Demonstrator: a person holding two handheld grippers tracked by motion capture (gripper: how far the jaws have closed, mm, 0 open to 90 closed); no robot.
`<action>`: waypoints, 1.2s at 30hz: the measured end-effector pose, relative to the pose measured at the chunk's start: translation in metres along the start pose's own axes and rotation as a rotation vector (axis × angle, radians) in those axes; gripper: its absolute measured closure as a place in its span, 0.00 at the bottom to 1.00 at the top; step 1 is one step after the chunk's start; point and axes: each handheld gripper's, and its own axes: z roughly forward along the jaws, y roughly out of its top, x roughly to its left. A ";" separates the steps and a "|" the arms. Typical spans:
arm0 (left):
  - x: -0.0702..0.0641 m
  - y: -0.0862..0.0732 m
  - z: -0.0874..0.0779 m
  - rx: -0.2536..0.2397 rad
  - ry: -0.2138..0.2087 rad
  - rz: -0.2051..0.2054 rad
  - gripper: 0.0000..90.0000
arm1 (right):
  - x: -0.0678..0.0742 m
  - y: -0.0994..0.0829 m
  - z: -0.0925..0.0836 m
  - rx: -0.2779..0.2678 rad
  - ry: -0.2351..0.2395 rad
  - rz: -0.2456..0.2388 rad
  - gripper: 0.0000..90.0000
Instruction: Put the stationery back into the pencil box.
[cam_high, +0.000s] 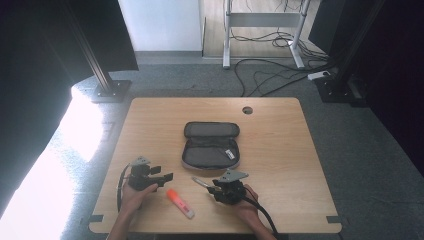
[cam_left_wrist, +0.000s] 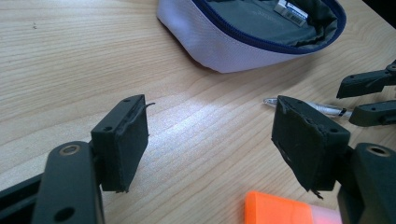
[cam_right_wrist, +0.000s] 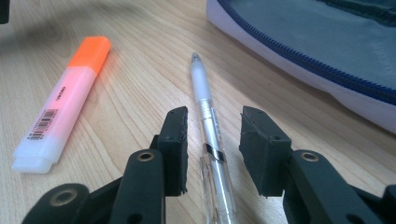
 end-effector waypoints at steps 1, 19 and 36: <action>0.000 0.000 0.000 0.000 -0.001 0.001 0.31 | 0.000 0.000 0.001 0.004 -0.001 -0.003 0.68; 0.000 0.000 0.000 0.006 -0.003 0.000 0.31 | 0.005 0.001 0.010 0.056 -0.015 -0.047 0.78; 0.001 0.000 -0.001 0.000 -0.002 -0.001 0.31 | 0.004 0.003 0.002 0.045 -0.017 -0.070 0.88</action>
